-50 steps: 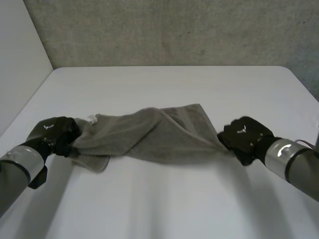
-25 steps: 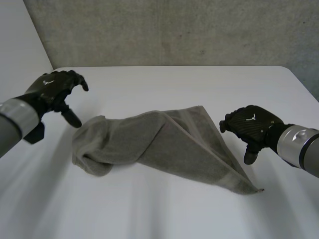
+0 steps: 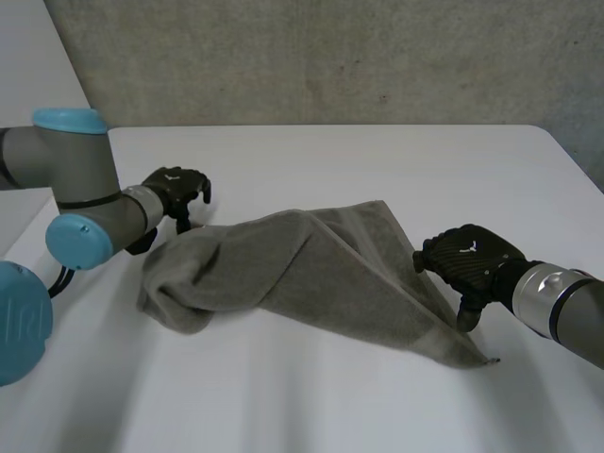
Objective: Fold the towel.
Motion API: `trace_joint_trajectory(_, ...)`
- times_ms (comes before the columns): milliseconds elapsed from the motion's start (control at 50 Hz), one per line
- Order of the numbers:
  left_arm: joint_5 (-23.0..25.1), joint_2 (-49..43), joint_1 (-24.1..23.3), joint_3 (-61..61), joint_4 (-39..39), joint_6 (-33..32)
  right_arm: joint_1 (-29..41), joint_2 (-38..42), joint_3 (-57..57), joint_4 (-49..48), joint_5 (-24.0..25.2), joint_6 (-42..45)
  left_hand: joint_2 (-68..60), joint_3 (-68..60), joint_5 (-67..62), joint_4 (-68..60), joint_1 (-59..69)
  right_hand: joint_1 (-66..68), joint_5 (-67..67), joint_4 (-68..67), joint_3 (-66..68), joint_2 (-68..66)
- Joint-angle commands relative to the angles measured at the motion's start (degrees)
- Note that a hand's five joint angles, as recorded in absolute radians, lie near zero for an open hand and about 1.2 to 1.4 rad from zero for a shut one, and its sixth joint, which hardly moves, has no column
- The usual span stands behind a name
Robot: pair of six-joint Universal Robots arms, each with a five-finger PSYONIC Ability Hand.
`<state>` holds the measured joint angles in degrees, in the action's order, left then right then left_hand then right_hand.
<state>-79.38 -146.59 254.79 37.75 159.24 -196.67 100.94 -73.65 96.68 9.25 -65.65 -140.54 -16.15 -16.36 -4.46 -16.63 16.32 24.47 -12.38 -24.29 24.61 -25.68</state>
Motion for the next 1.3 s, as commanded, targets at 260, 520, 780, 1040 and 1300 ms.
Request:
trace_joint_trajectory(260, 1.0, 14.9, -1.7, 21.0, -3.3, -1.4, 0.1, 0.4, 1.0, -0.7, 0.0, 0.4, -0.5, -0.3, -2.1, 0.0, 0.3, -1.9, -0.2, 1.8, -2.1, 3.1)
trace_joint_trajectory(520, 0.8, 25.6, 0.5, 37.7, -4.6, -6.8, 0.2, 0.1, 1.4, -0.6, 0.0, 0.4, -23.8, -23.6, -25.5, -23.3, 23.7, -2.3, 0.2, 2.1, -2.4, 3.5)
trace_joint_trajectory(780, 3.3, 38.3, 3.1, 49.5, -6.8, -13.9, 0.2, 0.0, 1.5, -0.6, 0.0, 0.8, -22.0, -21.8, -23.7, -21.5, 21.8, -2.4, 0.4, 2.3, -2.6, 3.7)
trace_joint_trajectory(1040, 9.2, 39.6, 6.9, 43.8, -2.2, -10.6, 0.2, 0.2, 1.7, -0.8, 0.0, 0.9, 4.6, 4.8, 2.9, 5.1, -4.8, -2.4, 0.4, 2.3, -2.6, 3.7)
trace_joint_trajectory(1300, 3.6, 20.3, 4.3, 22.7, 0.8, -0.1, 0.8, 0.6, 1.8, -1.0, 0.0, 0.9, 4.1, 4.3, 2.4, 4.6, -4.3, -2.4, 0.4, 2.3, -2.6, 3.7)
